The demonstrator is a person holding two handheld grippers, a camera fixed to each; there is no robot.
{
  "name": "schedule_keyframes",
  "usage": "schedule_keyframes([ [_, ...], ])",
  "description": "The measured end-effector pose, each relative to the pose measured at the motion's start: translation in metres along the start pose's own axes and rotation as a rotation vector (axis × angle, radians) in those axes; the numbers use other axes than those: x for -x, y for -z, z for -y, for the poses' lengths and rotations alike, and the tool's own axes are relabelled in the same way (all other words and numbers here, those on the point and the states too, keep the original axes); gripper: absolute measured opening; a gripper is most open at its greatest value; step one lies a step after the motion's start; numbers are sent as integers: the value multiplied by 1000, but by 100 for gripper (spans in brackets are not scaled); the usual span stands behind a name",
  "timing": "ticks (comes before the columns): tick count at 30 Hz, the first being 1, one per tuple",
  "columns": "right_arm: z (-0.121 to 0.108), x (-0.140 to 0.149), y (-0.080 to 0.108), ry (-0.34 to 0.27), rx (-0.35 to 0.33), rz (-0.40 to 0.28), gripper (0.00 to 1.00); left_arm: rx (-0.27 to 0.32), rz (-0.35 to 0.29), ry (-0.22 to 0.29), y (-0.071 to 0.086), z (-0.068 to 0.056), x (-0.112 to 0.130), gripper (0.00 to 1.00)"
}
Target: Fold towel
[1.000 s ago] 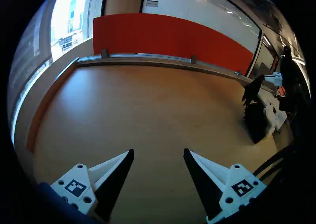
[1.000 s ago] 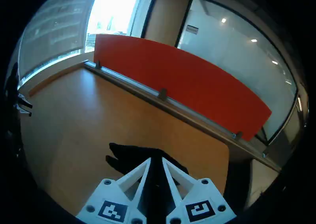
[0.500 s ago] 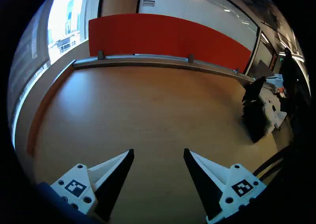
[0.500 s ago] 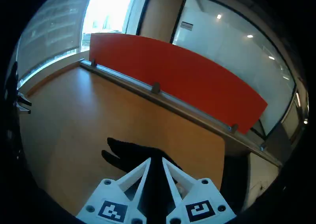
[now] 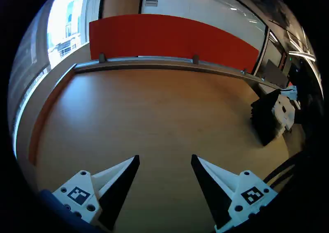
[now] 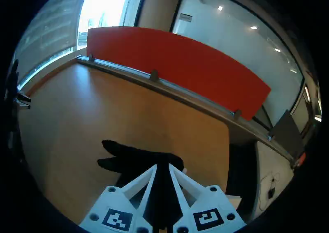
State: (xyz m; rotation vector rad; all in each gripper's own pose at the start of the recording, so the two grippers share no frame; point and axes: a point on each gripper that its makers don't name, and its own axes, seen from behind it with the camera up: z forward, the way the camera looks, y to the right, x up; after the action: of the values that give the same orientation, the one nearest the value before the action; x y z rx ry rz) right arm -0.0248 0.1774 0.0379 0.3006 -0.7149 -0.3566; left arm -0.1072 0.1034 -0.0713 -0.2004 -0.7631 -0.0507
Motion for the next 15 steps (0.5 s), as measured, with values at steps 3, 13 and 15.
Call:
schedule_keyframes([
  [3, -2, 17, 5, -20, 11, 16, 4, 4, 2, -4, -1, -2, 0, 93],
  [13, -1, 56, 14, -67, 32, 56, 4, 16, 5, -22, -5, -10, -1, 93],
  [15, 0, 65, 15, -75, 36, 67, 4, 17, 5, -24, -5, -10, -1, 93],
])
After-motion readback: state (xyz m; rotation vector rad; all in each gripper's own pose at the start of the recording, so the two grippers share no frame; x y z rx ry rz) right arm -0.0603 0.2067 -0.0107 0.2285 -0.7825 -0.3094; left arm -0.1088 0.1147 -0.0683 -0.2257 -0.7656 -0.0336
